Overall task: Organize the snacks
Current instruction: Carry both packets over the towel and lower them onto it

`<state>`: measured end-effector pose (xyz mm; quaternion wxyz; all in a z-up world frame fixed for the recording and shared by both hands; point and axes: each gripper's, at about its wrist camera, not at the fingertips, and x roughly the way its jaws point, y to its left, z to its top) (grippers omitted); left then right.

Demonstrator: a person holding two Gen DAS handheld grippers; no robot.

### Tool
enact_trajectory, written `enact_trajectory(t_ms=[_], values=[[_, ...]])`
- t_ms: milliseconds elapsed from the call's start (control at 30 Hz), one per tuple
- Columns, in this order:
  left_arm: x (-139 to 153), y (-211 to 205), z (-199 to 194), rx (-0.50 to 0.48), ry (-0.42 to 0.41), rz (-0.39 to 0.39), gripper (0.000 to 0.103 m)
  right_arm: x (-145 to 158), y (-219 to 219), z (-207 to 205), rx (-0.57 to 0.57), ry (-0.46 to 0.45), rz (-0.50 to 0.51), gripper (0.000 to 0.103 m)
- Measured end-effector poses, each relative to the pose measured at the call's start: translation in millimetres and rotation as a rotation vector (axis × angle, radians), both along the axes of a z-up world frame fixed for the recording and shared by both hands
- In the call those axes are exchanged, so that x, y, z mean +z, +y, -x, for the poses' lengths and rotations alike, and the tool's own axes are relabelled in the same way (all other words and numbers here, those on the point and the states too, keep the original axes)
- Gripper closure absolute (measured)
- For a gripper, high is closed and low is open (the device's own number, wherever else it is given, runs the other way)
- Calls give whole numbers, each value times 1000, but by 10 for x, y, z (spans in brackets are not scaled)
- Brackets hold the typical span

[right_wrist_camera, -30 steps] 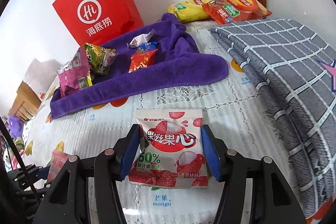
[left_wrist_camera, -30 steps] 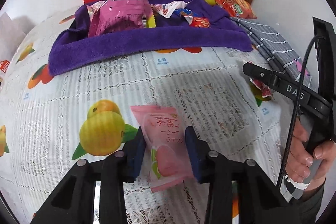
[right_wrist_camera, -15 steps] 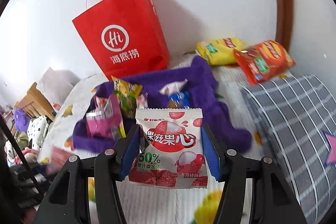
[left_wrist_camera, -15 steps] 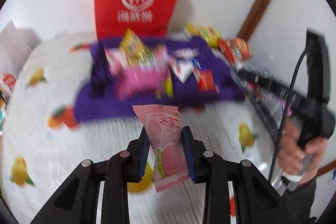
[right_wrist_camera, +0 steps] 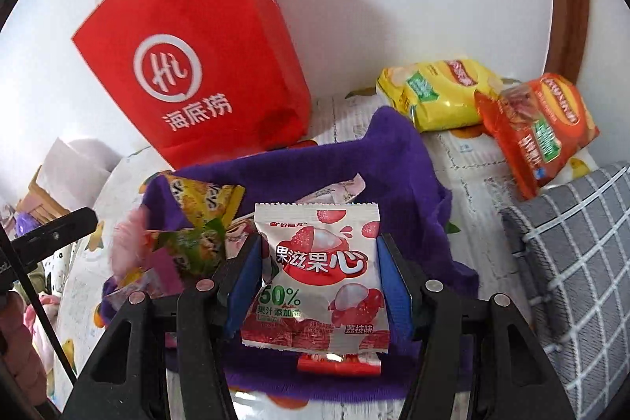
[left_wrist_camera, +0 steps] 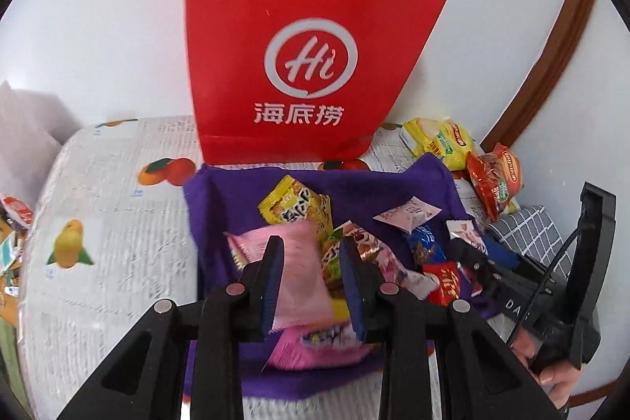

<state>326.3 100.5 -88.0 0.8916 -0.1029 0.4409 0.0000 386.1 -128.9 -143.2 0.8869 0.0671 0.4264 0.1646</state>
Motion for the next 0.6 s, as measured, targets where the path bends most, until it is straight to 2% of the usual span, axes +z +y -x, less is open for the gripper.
enact_trajectory(t_ms=[133,267,467,533,600], values=[[-137,0,-100,-17,21,42,78,-166,-4,-86,-6,33,13,45],[-179,-18,-112,-24,34,43,78,-220,35,-104,7,40,29,45],[-97,-38,-25,-30,38,52,78,-297,52,-108,34,82,11,42],[-44,-51,46,-36,27,49,74,-251,36,-60,28,60,12,40],[13,-65,132,-33,22,30,60,-138,28,20,22,23,18,31]])
